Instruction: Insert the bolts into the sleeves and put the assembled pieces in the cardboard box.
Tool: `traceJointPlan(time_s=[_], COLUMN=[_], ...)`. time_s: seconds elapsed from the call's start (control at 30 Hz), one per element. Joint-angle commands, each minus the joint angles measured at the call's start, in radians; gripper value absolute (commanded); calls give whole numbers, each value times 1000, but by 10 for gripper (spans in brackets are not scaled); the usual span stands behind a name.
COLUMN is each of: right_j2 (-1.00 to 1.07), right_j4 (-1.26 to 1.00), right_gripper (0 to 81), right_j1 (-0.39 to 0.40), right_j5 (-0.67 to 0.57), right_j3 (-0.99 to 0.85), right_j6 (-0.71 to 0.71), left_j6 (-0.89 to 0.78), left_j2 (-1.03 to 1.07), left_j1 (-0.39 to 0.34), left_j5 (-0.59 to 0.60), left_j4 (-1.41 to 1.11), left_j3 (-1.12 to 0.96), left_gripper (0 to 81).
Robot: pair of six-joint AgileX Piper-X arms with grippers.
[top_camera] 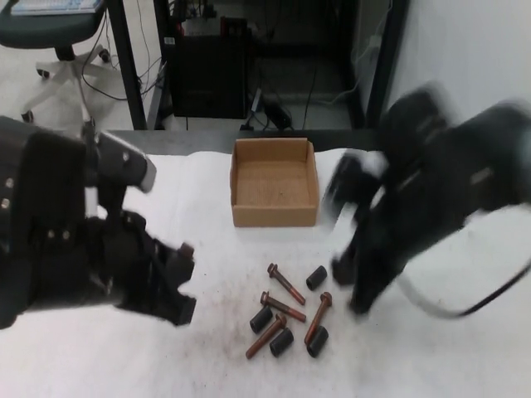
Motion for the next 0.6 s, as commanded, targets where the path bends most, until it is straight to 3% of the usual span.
traceJointPlan(time_s=[0.0, 0.1, 0.2, 0.3, 0.47, 0.57], right_j2=[-122, -219, -288, -312, -273, -234], right_j4=[-35, -147, -347, -652, -1184, -1239], right_gripper=[8, 8, 8, 8, 8, 8], right_j1=[-81, -139, -163, -151, -82, -33], right_j5=[-266, -394, -507, -569, -538, -471], right_j3=[23, 119, 234, 361, 524, 561], right_j6=[173, 262, 366, 536, 641, 641], left_j6=[-28, -65, -119, -318, -615, -741], left_j2=[-19, -6, 33, 108, 265, 359], left_j1=[-3, -3, -3, -3, -4, -9], left_j5=[107, 245, 274, 296, 358, 370], left_j4=[-136, -401, -657, -885, -1256, -1447], left_j3=[-6, -2, 1, 1, 1, 1], left_gripper=[3, 3, 3, 3, 3, 3])
